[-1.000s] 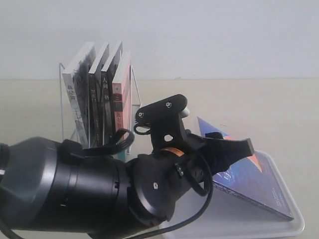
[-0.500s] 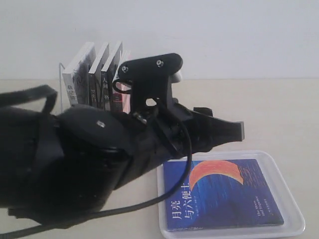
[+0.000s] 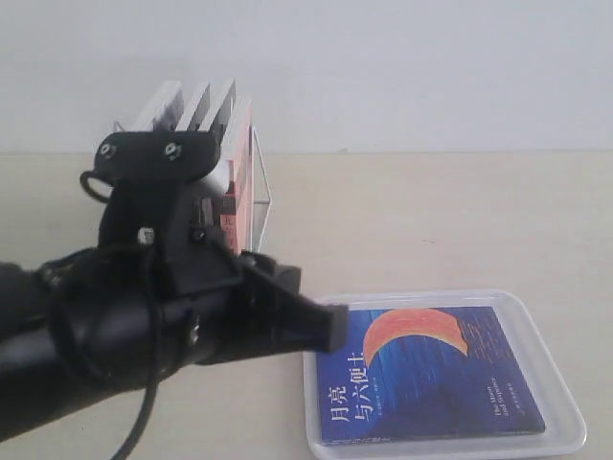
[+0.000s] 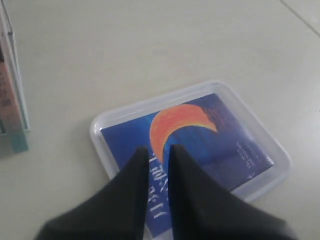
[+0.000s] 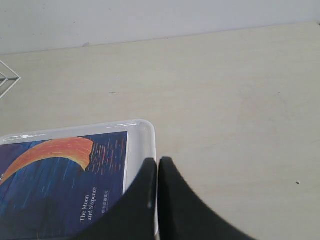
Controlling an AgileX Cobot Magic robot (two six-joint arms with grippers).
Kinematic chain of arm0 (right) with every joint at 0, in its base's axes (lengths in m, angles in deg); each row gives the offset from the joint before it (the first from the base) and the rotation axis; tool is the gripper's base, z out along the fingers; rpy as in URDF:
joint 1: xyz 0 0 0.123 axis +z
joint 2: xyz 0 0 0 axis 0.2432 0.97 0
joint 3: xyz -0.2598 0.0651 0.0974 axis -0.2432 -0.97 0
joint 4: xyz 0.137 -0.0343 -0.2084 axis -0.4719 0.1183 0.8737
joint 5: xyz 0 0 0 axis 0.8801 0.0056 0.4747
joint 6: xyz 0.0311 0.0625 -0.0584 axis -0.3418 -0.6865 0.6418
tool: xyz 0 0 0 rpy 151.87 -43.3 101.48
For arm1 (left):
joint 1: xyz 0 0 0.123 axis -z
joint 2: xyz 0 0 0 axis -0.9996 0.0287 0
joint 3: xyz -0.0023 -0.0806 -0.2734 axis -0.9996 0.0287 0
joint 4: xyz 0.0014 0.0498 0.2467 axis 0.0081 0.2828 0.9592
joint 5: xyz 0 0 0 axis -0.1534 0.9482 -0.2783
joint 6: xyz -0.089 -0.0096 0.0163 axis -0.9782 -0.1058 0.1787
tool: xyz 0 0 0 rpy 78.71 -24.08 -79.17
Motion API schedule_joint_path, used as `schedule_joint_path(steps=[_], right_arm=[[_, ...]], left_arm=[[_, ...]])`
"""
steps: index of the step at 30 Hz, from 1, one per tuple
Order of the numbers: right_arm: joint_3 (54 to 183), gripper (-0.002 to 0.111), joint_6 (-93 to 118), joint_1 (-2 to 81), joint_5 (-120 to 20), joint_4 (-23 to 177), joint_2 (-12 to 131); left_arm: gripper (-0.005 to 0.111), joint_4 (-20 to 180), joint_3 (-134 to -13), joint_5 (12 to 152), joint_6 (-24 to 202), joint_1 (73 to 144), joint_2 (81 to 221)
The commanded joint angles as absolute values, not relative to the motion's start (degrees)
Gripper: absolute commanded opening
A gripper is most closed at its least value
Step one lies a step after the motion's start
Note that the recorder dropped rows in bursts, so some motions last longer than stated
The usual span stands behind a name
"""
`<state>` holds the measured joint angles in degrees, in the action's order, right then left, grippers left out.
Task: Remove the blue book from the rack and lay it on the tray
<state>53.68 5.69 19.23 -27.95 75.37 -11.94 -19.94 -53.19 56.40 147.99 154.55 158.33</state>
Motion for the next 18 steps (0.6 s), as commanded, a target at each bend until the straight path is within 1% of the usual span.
schedule_joint_path(steps=[1,5,18], right_arm=[[53.69,0.000,6.21,19.24,-28.41,75.50,-12.20],[53.69,0.000,6.21,19.24,-28.41,75.50,-12.20],[53.69,0.000,6.21,19.24,-28.41,75.50,-12.20]], left_arm=[[0.006,-20.35,-48.01,57.63,148.37,154.88,155.65],[0.006,-20.35,-45.68,58.78,148.37,154.88,155.37],[0.006,-20.35,-45.47,58.18,148.37,154.88,155.37]])
